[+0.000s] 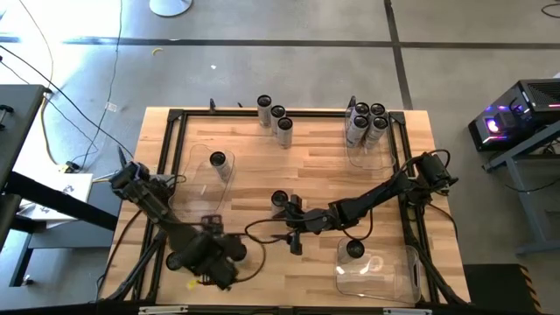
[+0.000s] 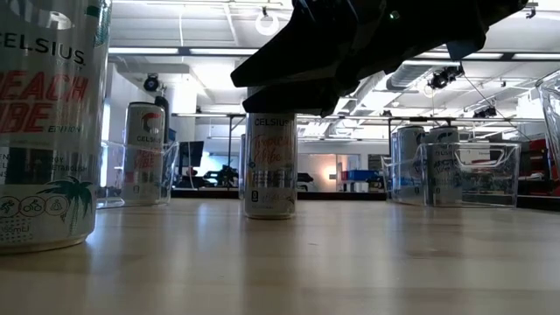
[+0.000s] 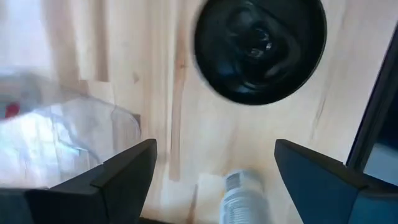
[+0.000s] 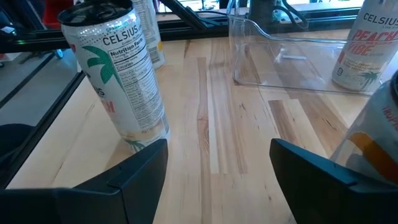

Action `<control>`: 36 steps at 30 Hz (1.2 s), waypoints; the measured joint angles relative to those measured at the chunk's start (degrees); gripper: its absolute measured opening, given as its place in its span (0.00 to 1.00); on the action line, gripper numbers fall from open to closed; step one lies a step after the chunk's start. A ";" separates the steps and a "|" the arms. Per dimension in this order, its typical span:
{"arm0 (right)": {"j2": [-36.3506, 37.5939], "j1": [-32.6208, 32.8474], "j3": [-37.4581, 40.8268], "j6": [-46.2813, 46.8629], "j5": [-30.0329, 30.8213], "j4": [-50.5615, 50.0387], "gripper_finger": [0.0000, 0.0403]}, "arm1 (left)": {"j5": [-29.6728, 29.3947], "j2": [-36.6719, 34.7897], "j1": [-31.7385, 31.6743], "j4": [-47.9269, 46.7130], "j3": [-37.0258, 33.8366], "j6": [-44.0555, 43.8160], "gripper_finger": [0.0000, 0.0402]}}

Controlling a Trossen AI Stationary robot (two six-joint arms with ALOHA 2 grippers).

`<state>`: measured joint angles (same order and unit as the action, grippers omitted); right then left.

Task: Sort soda cans
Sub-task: Put the white-pink soda can into the middle transparent bin

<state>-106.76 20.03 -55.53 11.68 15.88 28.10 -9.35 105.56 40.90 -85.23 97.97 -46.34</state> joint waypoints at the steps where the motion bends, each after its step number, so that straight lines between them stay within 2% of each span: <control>1: 0.00 0.00 0.00 -0.13 0.00 0.00 0.69 | -1.90 -0.64 1.02 -0.05 0.00 -3.67 0.80; 7: 0.00 -0.07 0.00 -0.15 0.00 0.02 0.69 | -12.09 -4.71 4.06 2.37 0.04 -25.20 0.80; 12: 0.00 -0.13 0.00 -0.17 0.00 0.02 0.69 | -15.15 -5.60 2.28 2.65 0.05 -33.83 0.80; 24: 0.00 -0.13 0.00 -0.19 0.00 -0.01 0.69 | -7.24 -5.36 -5.30 8.90 -5.34 -33.48 0.80; 28: 0.00 -0.13 0.00 -0.19 0.00 -0.07 0.69 | -4.34 -5.36 -6.16 13.38 -5.21 -30.75 0.80; 31: 0.00 -0.13 0.00 -0.17 0.00 -0.13 0.69 | -4.28 -5.36 -6.08 16.71 -4.55 -29.47 0.80; 36: 0.00 -0.13 0.00 -0.18 0.00 -0.15 0.69 | -3.20 -4.75 -4.78 17.77 -4.55 -28.08 0.80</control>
<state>-106.76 19.90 -55.53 11.50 15.88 27.94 -12.55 100.81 36.12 -67.47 93.43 -74.42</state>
